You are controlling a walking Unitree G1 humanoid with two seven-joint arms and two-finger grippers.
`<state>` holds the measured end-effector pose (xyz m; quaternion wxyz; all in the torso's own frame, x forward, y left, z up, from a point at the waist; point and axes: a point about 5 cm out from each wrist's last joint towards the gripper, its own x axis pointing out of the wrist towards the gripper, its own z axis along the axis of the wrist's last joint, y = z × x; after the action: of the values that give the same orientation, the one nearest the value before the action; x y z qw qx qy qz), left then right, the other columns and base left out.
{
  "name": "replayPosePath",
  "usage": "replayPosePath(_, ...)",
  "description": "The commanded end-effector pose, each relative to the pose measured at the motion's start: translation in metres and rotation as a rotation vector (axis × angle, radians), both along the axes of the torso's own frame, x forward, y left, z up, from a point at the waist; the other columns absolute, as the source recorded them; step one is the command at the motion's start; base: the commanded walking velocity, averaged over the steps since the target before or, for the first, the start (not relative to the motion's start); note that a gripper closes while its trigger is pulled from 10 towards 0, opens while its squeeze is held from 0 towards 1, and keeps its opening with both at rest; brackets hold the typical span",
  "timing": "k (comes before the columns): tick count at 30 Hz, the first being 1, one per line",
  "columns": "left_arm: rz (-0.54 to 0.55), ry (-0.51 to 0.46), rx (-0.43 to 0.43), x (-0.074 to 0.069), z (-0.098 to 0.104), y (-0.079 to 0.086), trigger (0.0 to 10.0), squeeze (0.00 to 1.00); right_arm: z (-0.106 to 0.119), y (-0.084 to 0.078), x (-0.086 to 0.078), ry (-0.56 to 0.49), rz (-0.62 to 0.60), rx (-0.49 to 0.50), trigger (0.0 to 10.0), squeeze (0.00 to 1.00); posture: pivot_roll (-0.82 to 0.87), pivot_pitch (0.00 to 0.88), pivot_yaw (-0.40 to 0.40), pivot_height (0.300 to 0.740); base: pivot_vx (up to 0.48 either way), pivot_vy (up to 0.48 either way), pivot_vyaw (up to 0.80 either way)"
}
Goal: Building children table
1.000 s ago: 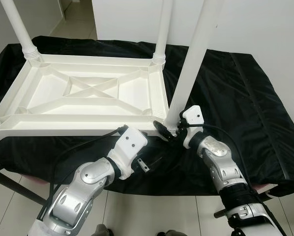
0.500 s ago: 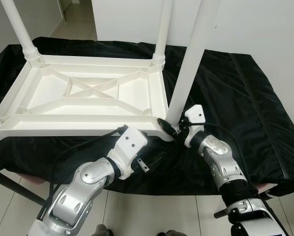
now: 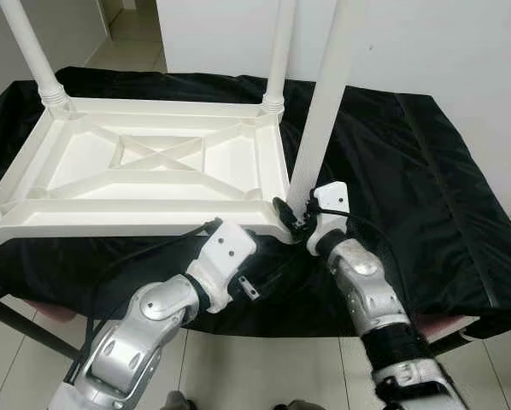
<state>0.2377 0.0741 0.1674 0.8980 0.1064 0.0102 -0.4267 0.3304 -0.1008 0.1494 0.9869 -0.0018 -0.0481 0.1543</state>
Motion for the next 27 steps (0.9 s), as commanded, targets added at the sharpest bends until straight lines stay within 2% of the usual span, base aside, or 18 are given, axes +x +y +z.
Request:
replayPosePath(1,-0.003,0.007,-0.003,-0.003,0.000,-0.001,10.0,0.00,-0.014,-0.009,-0.001,0.075,-0.059,-0.007,10.0,0.00,-0.09,0.108,-0.009,0.740,0.000,0.000,0.00)
replayPosePath(3,0.000,0.008,-0.004,-0.004,0.000,0.000,10.0,0.00,-0.014,0.000,-0.007,0.070,-0.194,0.029,10.0,0.00,-0.09,0.118,-0.013,0.740,0.000,0.000,0.00)
replayPosePath(5,0.001,0.009,-0.005,-0.004,0.000,0.000,10.0,0.00,-0.013,0.002,-0.009,0.070,-0.235,0.039,10.0,0.00,-0.09,0.118,-0.013,0.740,0.000,0.000,0.00)
replayPosePath(6,0.003,0.009,-0.005,-0.004,0.000,0.000,10.0,0.00,-0.013,0.008,-0.011,0.082,-0.260,0.063,10.0,0.00,-0.09,0.120,-0.015,0.740,0.000,0.000,0.00)
replayPosePath(7,0.003,0.009,-0.005,-0.004,0.000,0.000,10.0,0.00,-0.013,0.008,-0.011,0.082,-0.260,0.063,10.0,0.00,-0.09,0.120,-0.015,0.740,0.000,0.000,0.00)
replayPosePath(8,0.004,0.010,-0.006,-0.004,0.000,0.000,10.0,0.00,-0.012,0.016,-0.012,0.087,-0.233,0.070,10.0,0.00,-0.09,0.123,-0.014,0.740,0.000,0.000,0.00)
replayPosePath(12,0.005,0.010,-0.006,-0.004,0.000,0.000,10.0,0.00,-0.011,0.022,-0.013,0.090,-0.213,0.073,10.0,0.00,-0.09,0.123,-0.014,0.740,0.000,0.000,0.00)
replayPosePath(13,0.004,0.010,-0.006,-0.004,0.000,0.000,10.0,0.00,-0.008,0.024,-0.014,0.073,-0.187,0.078,10.0,0.10,-0.09,0.122,-0.016,0.740,0.000,0.000,0.00)
replayPosePath(14,0.004,0.010,-0.006,-0.004,0.000,0.000,10.0,0.00,-0.008,0.024,-0.014,0.073,-0.187,0.078,10.0,0.10,-0.09,0.122,-0.016,0.740,0.000,0.000,0.00)
replayPosePath(15,0.004,0.010,-0.005,-0.003,-0.001,0.000,10.0,0.00,-0.006,0.023,-0.014,0.055,-0.161,0.084,10.0,1.00,-0.09,0.113,-0.017,0.740,0.000,0.000,0.00)
replayPosePath(19,0.004,0.008,-0.006,-0.003,0.000,-0.001,10.0,0.00,-0.003,0.020,-0.015,0.028,-0.138,0.094,10.0,1.00,-0.09,0.110,-0.017,0.740,0.000,0.000,0.00)
replayPosePath(21,0.002,0.007,-0.006,-0.002,0.000,-0.001,10.0,0.00,0.001,0.010,-0.014,-0.004,-0.120,0.093,10.0,1.00,-0.10,0.107,-0.018,0.740,0.000,0.000,0.00)
replayPosePath(22,0.002,0.007,-0.006,-0.002,0.000,-0.001,10.0,0.00,0.001,0.010,-0.014,-0.004,-0.120,0.093,10.0,1.00,-0.10,0.107,-0.018,0.740,0.000,0.000,0.00)
replayPosePath(23,0.000,0.009,-0.005,-0.003,-0.001,-0.001,10.0,0.00,0.001,0.004,-0.013,-0.007,-0.095,0.079,10.0,0.00,-0.10,0.106,-0.018,0.740,0.000,0.000,0.00)
replayPosePath(27,-0.003,0.010,-0.003,-0.003,-0.002,-0.002,10.0,0.00,0.001,-0.006,-0.011,-0.008,-0.045,0.052,10.0,0.00,-0.10,0.106,-0.020,0.740,0.000,0.000,0.00)
